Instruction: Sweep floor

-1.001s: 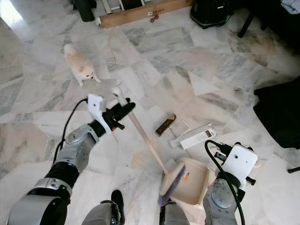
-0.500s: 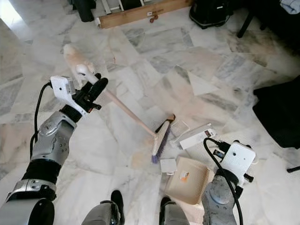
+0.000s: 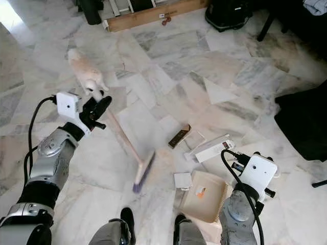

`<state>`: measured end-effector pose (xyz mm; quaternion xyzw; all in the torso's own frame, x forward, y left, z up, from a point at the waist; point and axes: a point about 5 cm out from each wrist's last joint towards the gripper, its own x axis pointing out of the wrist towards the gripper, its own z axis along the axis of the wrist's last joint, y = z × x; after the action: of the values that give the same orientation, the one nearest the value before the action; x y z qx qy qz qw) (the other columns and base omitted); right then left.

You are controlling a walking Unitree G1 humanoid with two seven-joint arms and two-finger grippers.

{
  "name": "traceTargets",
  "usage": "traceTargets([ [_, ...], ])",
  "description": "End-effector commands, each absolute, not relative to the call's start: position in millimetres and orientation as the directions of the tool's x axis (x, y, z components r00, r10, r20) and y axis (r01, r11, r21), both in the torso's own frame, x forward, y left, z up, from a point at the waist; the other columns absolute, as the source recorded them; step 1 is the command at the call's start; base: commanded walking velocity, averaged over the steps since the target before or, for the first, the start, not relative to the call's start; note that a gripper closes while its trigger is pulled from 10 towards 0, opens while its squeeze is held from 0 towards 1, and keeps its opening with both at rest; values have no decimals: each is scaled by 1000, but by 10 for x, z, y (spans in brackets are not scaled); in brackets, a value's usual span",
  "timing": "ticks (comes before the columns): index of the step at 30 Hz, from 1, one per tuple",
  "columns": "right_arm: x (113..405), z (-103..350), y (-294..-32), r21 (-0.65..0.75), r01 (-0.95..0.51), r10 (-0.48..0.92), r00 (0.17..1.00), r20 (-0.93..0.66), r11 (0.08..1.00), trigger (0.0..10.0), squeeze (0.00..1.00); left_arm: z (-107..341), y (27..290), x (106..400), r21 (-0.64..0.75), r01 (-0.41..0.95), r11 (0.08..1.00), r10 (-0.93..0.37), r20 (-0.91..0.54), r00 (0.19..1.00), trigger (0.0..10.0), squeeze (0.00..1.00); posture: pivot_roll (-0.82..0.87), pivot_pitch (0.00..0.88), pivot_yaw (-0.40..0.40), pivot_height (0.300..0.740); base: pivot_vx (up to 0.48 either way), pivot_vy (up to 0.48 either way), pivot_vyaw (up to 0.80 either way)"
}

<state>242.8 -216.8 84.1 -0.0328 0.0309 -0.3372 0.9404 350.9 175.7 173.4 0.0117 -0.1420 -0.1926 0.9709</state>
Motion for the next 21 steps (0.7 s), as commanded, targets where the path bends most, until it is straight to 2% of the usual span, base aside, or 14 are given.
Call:
traceTargets([
  [1, 2280, 517, -2175, -155, 625, -644, 742, -184, 765, 10000, 0, 1705, 1798, 3456, 132, 367, 921, -390, 257, 884, 10000, 0, -64, 297, 67, 740, 0, 0, 0],
  [6, 2284, 523, -2171, -153, 626, -644, 743, -181, 765, 10000, 0, 1607, 1699, 3431, 146, 423, 894, -445, 206, 871, 10000, 0, -66, 301, 66, 740, 0, 0, 0],
  [11, 2282, 532, -2181, -153, 629, -647, 742, -177, 763, 10000, 0, 1517, 1539, 3420, 72, 503, 861, -508, 164, 845, 10000, 0, -71, 308, 66, 740, 0, 0, 0],
  [21, 2261, 543, -2213, -157, 637, -656, 735, -173, 755, 10000, 0, 1496, 1384, 3407, -99, 568, 817, -552, 151, 820, 10000, 0, -82, 319, 67, 740, 0, 0, 0],
])
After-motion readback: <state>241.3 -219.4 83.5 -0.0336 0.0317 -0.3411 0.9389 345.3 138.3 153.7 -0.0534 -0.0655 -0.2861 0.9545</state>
